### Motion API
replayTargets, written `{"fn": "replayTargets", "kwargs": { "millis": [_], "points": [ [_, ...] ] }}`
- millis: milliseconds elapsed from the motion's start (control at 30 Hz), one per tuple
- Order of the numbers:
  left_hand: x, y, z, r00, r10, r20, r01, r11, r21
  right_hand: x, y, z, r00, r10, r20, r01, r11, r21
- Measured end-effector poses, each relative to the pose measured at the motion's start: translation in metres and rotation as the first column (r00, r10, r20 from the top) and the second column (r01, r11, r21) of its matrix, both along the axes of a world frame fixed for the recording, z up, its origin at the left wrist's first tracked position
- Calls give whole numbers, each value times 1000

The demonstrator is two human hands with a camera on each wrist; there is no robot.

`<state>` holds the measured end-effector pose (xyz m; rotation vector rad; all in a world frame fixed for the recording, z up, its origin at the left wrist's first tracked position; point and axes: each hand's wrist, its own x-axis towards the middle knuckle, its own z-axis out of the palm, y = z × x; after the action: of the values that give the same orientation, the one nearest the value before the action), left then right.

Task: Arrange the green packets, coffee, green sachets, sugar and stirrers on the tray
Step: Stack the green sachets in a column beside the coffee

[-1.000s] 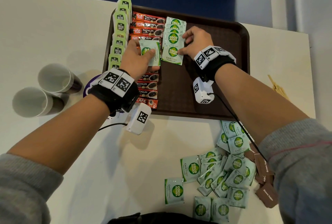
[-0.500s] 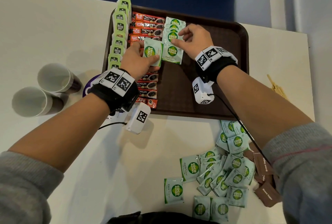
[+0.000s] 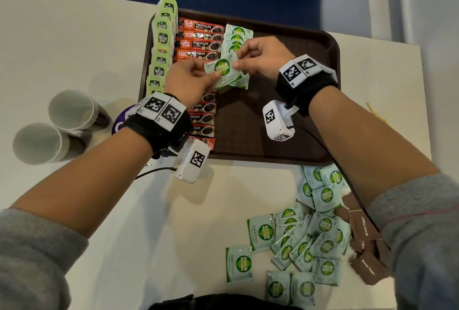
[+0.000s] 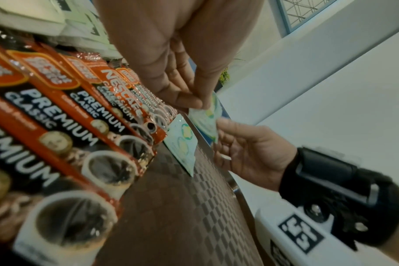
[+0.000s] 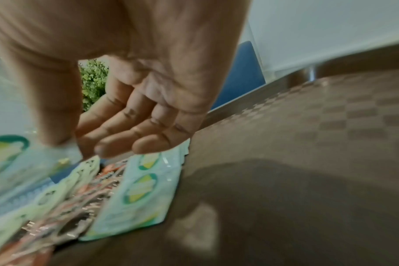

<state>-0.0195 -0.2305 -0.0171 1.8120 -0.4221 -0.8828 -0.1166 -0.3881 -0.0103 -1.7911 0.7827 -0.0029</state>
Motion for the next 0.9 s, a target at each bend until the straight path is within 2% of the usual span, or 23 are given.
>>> {"fn": "replayTargets", "kwargs": {
  "millis": [67,167,267,333,500,633,767,900],
  "points": [
    [4,-1,-1,998,-12,64,10,999,33,-5,-7,-5,996,-52,-77,44,993,-107],
    [10,-2,-3,987,-47,154,32,995,98,-12,-12,-15,966,-144,-215,58,931,-361],
    [14,-5,-3,960,-157,231,111,974,197,-13,-5,-23,944,-121,-308,-30,895,-445],
    [16,-7,-4,945,-220,242,158,955,252,-12,-2,-27,940,-120,-320,-56,870,-490],
    [14,-11,-4,924,-279,263,203,938,280,-9,-2,-27,935,-116,-336,-56,886,-461],
    [13,-14,-4,919,-279,279,201,940,276,-14,-5,-27,950,-162,-265,58,931,-360],
    [12,-20,-6,930,-269,250,201,943,266,-15,-8,-29,957,-214,-196,143,934,-327],
    [13,-28,-4,878,-310,365,188,924,332,-11,-11,-32,959,-246,-141,189,926,-326]
  ]
}}
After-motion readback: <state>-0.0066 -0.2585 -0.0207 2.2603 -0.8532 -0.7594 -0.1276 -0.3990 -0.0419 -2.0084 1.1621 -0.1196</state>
